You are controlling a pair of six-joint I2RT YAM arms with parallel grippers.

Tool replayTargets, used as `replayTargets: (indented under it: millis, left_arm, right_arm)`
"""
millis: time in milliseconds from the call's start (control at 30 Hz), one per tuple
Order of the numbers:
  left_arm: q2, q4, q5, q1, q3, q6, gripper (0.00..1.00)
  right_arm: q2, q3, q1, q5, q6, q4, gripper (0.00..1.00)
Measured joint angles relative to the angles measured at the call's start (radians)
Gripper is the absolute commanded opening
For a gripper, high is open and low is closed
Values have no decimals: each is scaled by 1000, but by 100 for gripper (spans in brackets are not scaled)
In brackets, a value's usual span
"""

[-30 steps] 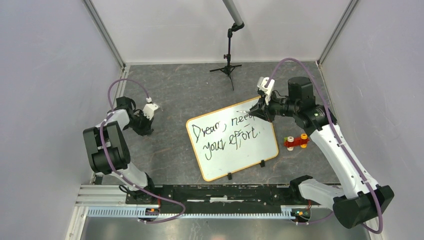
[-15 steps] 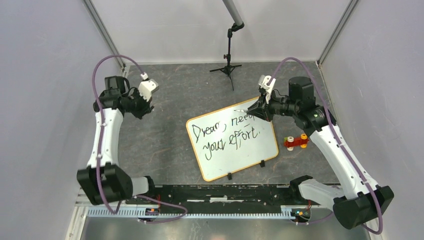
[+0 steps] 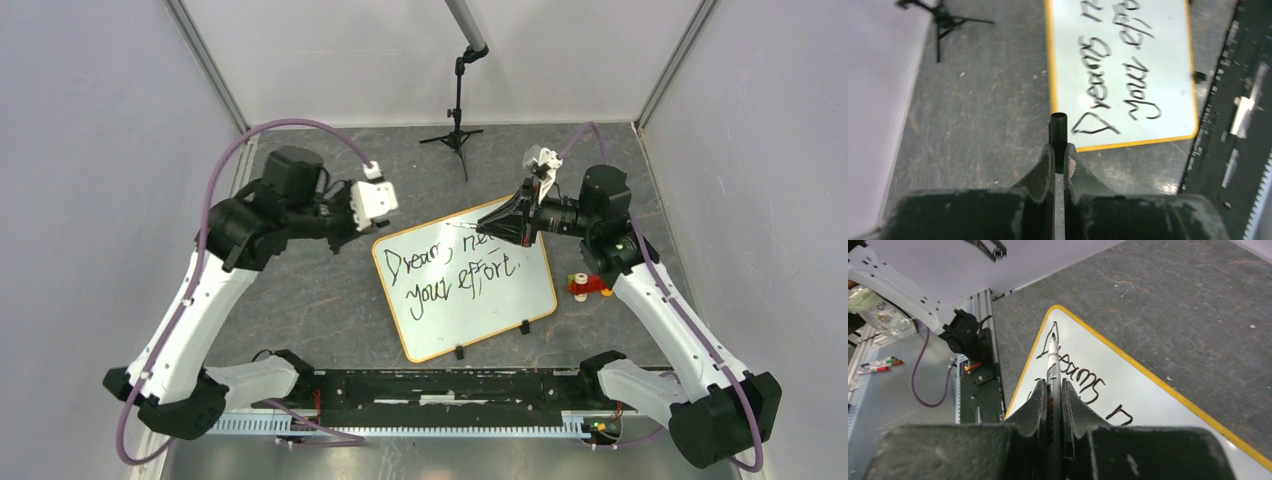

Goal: Write a sentence on the whiteboard
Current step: Insert the whiteboard marker without the cap into the pen cap.

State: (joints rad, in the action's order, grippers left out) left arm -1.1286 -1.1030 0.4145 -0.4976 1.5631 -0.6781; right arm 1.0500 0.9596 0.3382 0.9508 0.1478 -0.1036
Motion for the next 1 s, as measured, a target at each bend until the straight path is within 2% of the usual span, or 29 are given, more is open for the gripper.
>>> replayTargets:
  millis: [167, 433, 600, 1000]
  left_arm:
    - [-97, -27, -78, -212, 65, 36, 2]
    - [-253, -28, -188, -345, 121, 63, 2]
    - [-263, -26, -207, -372, 128, 64, 2]
    - [-250, -25, -202, -375, 130, 63, 2]
  right_arm:
    - [-13, -77, 0, 47, 168, 178, 0]
    - [-19, -141, 7, 89, 338, 350, 0]
    - [-26, -146, 23, 96, 348, 371, 0]
    - [-26, -148, 47, 95, 281, 300, 0]
